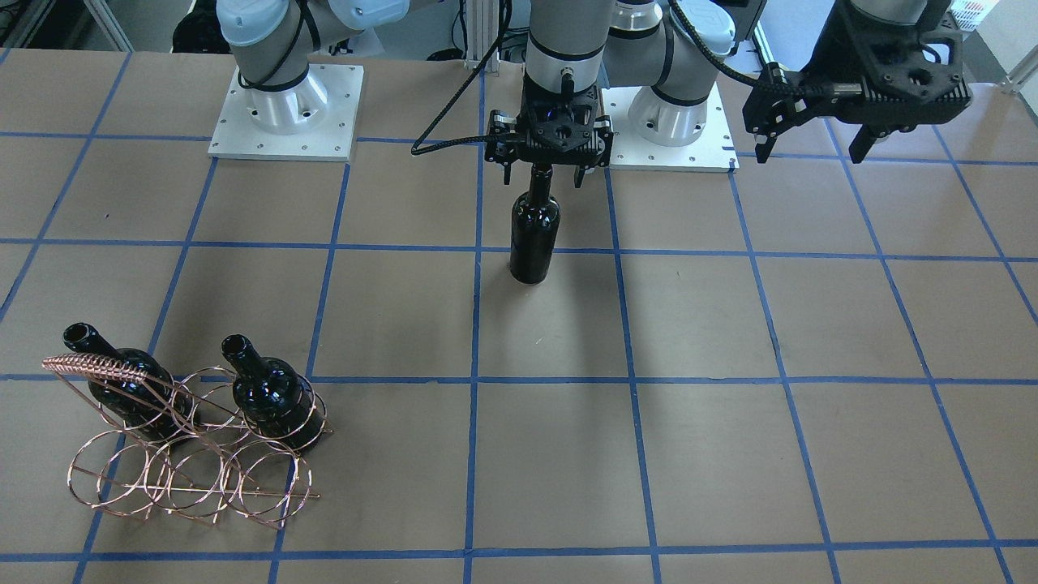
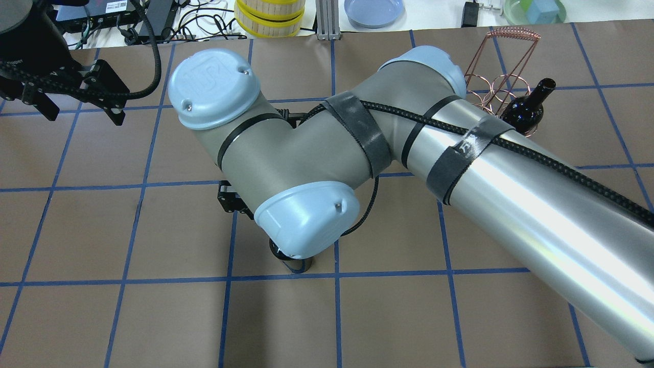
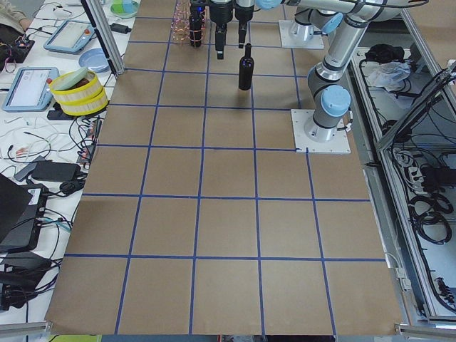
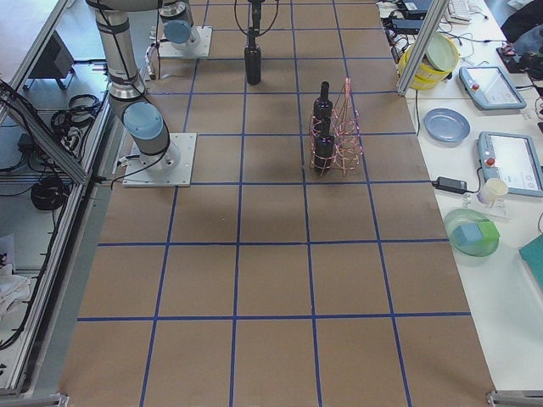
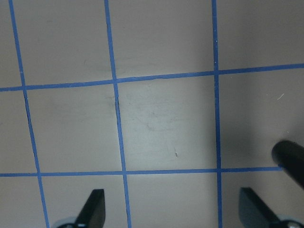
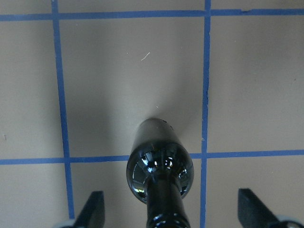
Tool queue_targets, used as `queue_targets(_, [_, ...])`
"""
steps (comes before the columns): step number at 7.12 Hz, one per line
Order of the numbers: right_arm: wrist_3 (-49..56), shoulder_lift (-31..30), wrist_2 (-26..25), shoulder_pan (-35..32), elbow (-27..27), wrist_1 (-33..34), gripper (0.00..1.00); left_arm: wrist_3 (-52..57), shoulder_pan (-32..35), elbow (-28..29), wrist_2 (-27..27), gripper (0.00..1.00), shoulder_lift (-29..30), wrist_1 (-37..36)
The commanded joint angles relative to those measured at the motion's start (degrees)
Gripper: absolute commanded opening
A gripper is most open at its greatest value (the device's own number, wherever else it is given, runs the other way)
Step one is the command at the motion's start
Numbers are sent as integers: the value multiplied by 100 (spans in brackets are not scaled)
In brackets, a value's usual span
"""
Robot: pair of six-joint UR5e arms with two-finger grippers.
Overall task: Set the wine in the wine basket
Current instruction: 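Lower the right gripper over the bottle neck and close it, then lift the bottle with the right gripper and carry it to the wire basket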
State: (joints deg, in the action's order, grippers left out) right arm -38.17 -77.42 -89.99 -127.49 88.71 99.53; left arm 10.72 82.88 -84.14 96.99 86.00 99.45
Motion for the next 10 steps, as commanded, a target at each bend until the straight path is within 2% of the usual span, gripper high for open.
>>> queue_targets(1, [-15,77,26,-4,138,-3,100,1,9,-6,-5,100,-4,-5])
queue_targets(3, [-42,105,105,-21,129,14,98,-8,0,-6,-13,100,-4,-5])
queue_targets(4, [-42,105,218,-21,129,23,90,-8,9,-15,-5,100,-4,4])
queue_targets(5, [-42,113,228,-21,129,14,75,-8,9,-6,-5,100,-4,4])
queue_targets(7, [28,113,219,-13,129,14,14,-26,9,-15,-13,100,-4,-5])
queue_targets(8, [55,105,228,-4,129,14,0,-52,44,-15,-22,100,-4,-5])
queue_targets(10, [73,78,219,31,68,23,0,-70,35,-15,-22,100,-4,-5])
